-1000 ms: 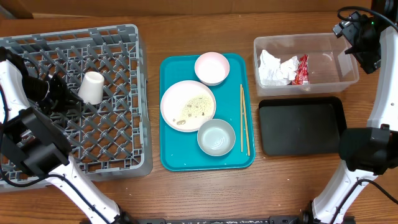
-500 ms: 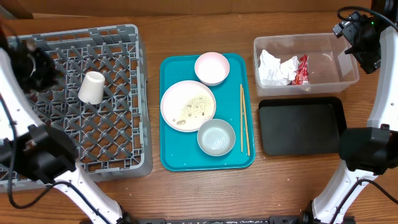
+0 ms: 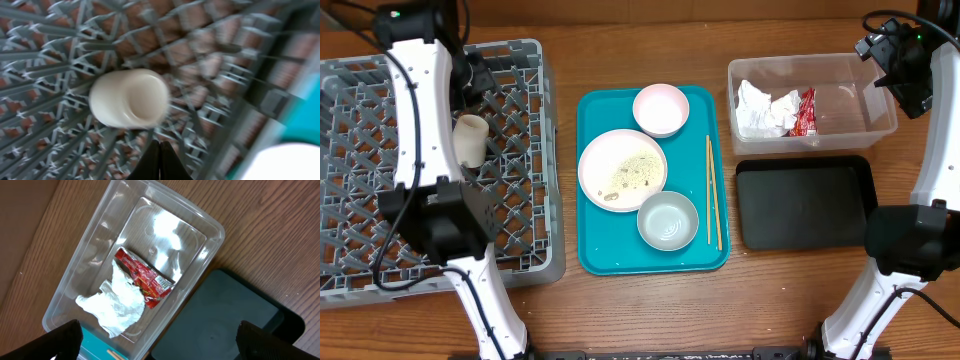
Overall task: Sort waste into correct bins and load items into the dishwasher
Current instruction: 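Lower the cup upside down into the rack and release it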
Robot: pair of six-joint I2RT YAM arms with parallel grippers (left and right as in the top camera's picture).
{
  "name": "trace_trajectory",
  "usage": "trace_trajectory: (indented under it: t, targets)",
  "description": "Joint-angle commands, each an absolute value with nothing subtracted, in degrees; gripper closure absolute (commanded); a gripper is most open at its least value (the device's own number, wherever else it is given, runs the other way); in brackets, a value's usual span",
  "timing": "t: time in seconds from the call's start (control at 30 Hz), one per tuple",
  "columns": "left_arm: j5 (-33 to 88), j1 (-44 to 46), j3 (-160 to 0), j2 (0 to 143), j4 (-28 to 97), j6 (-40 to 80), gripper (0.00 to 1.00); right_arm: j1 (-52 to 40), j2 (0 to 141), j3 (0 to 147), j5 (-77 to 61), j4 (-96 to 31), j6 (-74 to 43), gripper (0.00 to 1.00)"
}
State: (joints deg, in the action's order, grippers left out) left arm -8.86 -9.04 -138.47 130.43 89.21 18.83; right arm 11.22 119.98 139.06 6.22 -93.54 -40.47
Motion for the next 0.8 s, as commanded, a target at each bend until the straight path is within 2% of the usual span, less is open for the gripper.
trace_trajectory:
  t: [0.0,0.57,0.77]
  targets:
    - [-15.40,-10.09,-137.97,133.91,89.25,21.89,0.96,11.33,119.61,139.13,6.79,-93.32,-40.73,0.00]
    - [-13.39,-10.09,-137.97,137.43,86.37,21.43,0.96,11.33,119.61,139.13,6.79,-93.32,-40.73,0.00]
    - [-7.38,-10.04,-138.06,137.36,85.21,17.12,0.96,11.33,119.61,139.13,6.79,-93.32,-40.73,0.00]
